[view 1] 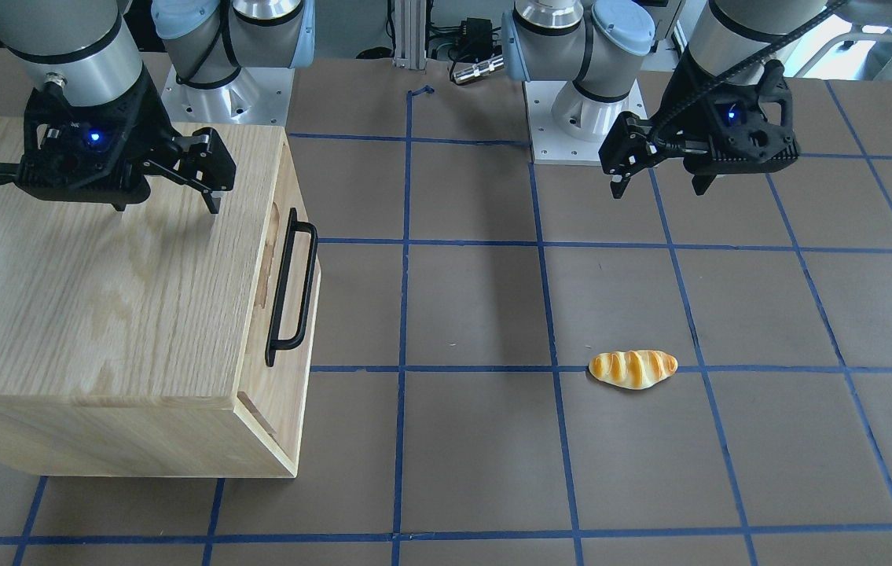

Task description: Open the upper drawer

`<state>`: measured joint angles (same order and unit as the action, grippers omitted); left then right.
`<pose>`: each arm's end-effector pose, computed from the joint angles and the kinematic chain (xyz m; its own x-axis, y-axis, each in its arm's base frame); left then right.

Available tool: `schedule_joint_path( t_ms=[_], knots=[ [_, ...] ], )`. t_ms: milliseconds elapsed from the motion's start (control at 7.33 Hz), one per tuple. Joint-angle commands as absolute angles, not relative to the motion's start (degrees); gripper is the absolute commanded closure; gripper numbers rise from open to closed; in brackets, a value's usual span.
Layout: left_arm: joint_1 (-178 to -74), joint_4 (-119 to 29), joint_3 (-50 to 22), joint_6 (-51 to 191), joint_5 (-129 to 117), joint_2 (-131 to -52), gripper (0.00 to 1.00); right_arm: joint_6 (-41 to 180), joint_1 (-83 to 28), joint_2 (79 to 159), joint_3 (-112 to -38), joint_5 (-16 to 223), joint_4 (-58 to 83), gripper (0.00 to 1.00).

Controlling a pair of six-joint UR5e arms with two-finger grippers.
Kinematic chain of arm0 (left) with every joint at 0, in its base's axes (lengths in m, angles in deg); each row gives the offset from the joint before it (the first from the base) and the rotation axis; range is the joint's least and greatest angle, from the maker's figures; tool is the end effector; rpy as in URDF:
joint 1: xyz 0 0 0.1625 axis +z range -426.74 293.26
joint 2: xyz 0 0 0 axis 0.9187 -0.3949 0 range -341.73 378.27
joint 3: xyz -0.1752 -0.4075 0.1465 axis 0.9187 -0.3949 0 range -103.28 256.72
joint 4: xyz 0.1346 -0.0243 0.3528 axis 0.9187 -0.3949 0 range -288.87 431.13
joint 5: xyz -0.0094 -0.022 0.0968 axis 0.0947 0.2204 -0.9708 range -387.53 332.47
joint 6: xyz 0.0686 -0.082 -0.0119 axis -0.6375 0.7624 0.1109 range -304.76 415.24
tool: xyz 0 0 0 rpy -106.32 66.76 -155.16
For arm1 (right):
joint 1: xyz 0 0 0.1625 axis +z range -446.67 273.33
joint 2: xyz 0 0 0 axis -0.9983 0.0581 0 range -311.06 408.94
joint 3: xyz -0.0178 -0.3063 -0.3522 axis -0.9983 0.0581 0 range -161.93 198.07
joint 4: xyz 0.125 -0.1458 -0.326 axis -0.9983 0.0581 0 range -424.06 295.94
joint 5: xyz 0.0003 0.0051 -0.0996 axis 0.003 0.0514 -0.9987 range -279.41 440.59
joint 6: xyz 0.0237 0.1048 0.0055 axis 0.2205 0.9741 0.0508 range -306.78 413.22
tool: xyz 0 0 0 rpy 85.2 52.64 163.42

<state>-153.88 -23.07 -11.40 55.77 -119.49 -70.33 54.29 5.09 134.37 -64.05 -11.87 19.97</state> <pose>-0.1074 -0.4461 0.5406 -0.9977 -0.0584 -0.0344 -0.0590 0.9981 0.0157 0.1435 -0.4812 0.5366 -0.9989 -0.0140 0.0437 -0.0120 0.9989 0.0455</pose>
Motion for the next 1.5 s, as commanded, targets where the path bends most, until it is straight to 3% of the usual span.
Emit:
schedule_joint_path(
  t_ms=[0,1364],
  knots=[
    [-153.8,-23.1,-11.4,55.8,-119.5,-70.3,0.0,54.4,5.1,134.4,-64.1,-11.9,20.0,0.0],
    [-153.8,-22.9,-12.1,55.9,-119.7,-70.1,0.0,54.4,5.1,134.4,-64.1,-11.9,20.0,0.0]
  ],
)
